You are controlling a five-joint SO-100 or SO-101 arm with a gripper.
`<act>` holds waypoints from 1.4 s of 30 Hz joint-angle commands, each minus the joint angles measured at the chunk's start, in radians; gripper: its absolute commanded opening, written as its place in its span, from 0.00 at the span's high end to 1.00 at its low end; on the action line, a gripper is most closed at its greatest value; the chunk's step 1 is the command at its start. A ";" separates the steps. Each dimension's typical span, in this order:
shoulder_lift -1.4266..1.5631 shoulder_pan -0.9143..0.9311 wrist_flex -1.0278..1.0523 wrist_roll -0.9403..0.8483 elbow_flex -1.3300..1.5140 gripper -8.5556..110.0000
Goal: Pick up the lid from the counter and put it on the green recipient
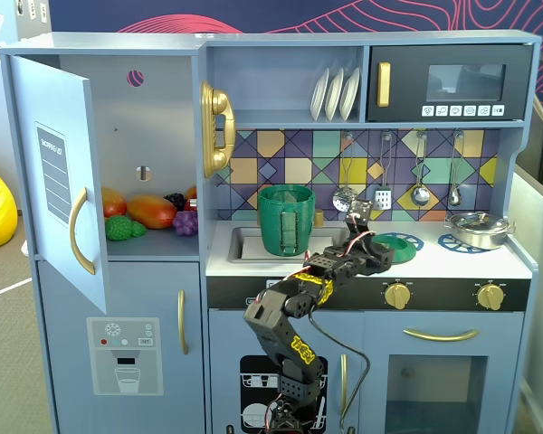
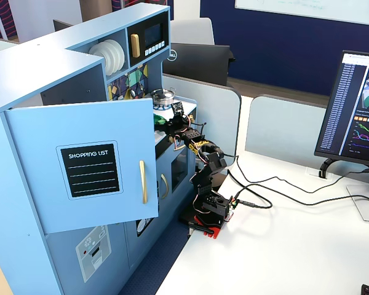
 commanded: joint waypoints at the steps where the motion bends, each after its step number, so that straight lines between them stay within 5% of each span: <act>1: -0.043 -0.020 -0.040 -0.003 -0.127 0.62; 14: -0.143 -0.051 -0.043 0.005 -0.183 0.69; 20: -0.172 -0.072 -0.038 -0.012 -0.192 0.93; 31: -0.130 -0.063 -0.058 0.011 -0.259 0.93; 42: -0.002 -0.140 0.212 0.066 -0.535 0.93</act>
